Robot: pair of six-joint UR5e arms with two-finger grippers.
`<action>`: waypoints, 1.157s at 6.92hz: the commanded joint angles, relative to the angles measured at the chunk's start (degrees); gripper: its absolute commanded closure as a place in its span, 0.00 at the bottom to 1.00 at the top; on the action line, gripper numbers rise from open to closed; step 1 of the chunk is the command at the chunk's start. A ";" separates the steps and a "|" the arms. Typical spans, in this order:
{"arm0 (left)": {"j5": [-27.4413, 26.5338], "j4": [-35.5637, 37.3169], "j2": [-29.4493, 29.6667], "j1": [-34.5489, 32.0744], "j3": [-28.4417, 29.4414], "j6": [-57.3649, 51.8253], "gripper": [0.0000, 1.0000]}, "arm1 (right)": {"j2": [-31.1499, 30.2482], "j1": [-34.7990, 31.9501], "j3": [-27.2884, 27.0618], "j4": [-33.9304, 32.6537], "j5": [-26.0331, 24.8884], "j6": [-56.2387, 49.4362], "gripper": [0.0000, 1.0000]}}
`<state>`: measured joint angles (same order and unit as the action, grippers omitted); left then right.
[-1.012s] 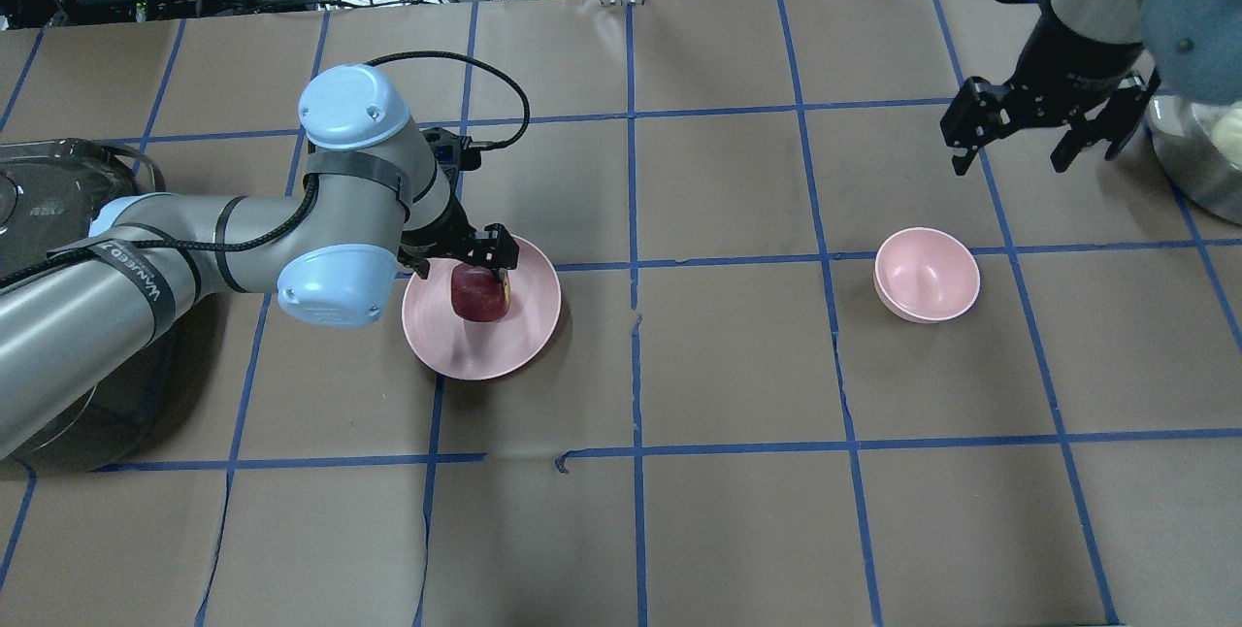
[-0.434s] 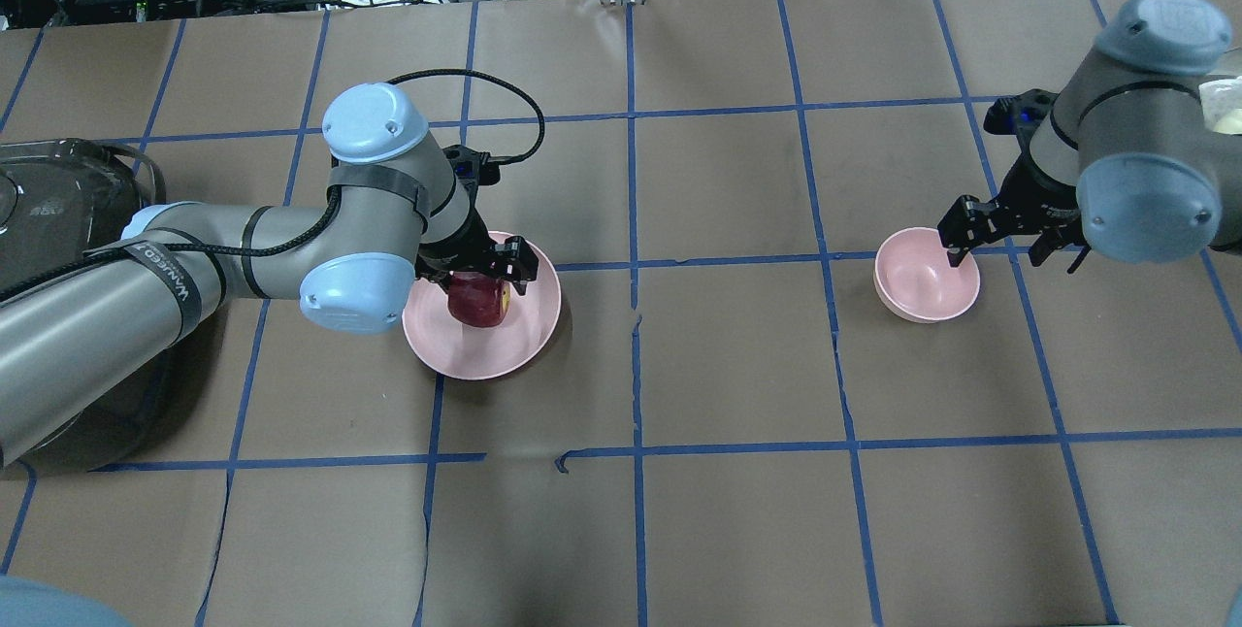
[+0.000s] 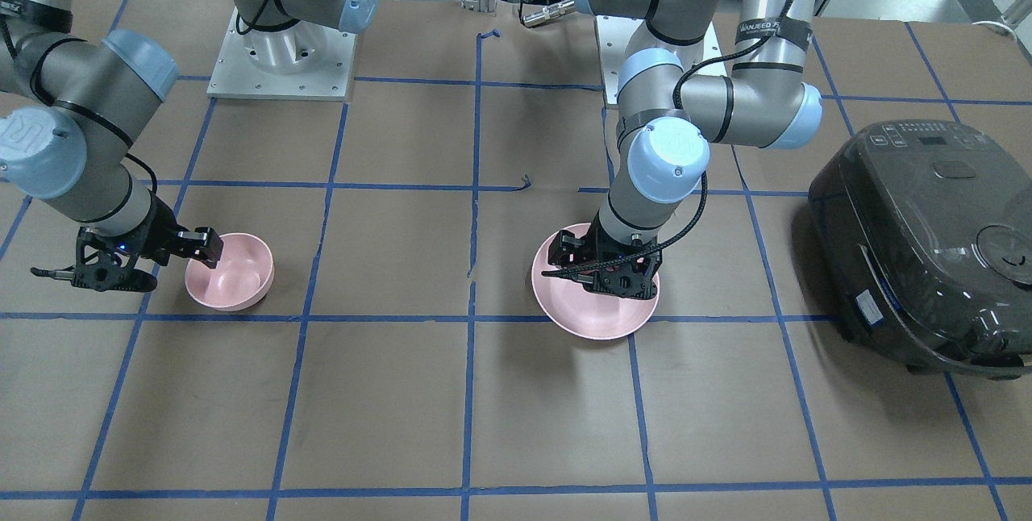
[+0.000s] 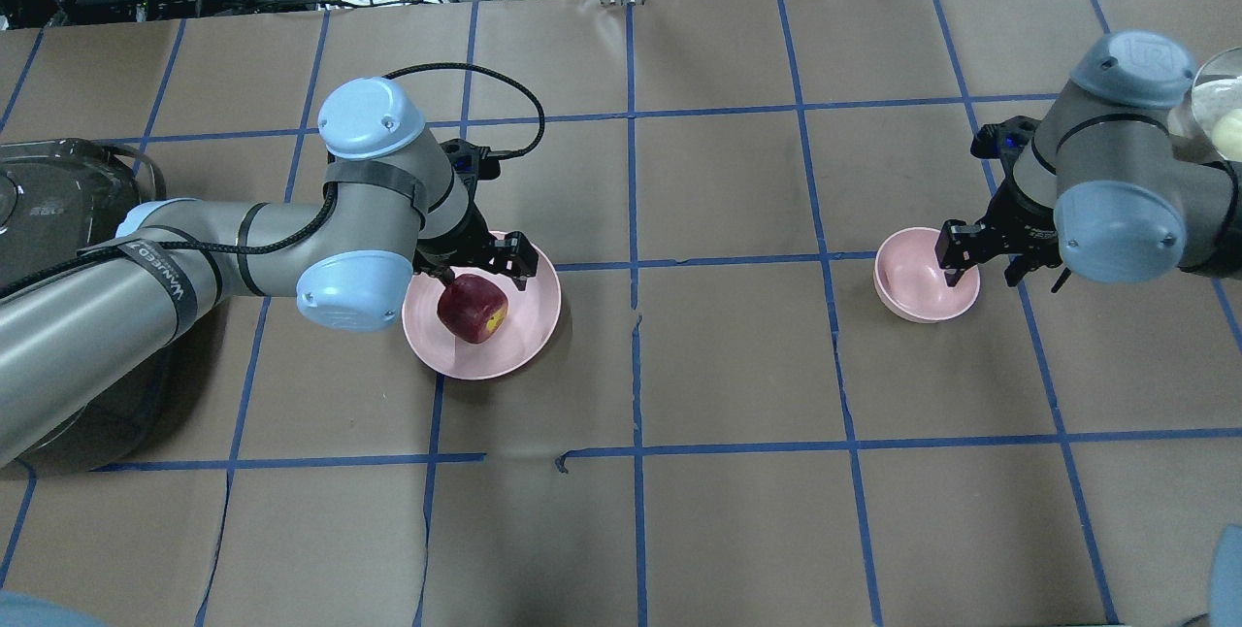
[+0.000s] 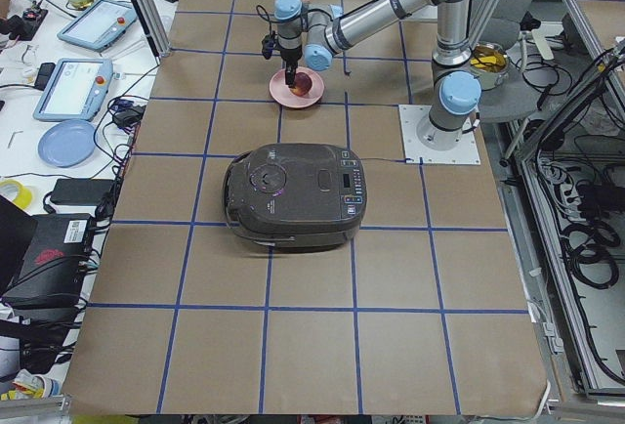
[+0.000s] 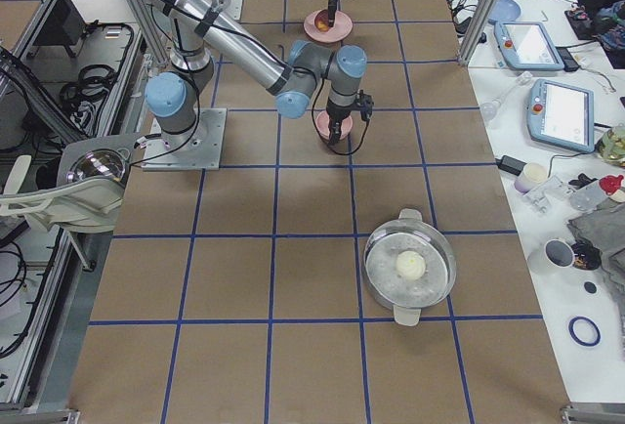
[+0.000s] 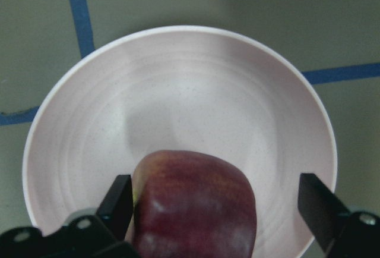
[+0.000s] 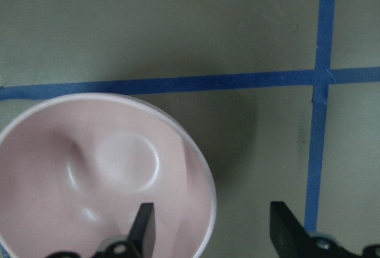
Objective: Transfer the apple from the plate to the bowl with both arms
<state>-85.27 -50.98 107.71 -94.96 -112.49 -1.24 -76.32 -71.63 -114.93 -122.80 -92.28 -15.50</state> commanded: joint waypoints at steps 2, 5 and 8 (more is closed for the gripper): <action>-0.16 -0.17 0.14 0.04 -0.27 -0.78 0.03 | 1.08 0.00 0.40 -0.59 0.34 0.82 1.00; -2.25 -0.17 0.13 -0.14 -1.85 -8.69 0.00 | 0.82 -0.34 3.90 0.54 1.91 0.82 1.00; -2.88 -0.61 -0.65 0.47 -1.86 -8.61 0.83 | 0.73 -9.87 5.94 2.23 12.45 9.53 1.00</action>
<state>-87.92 -51.32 107.70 -94.95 -114.60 -9.85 -75.56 -76.48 -109.43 -120.30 -83.13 -11.91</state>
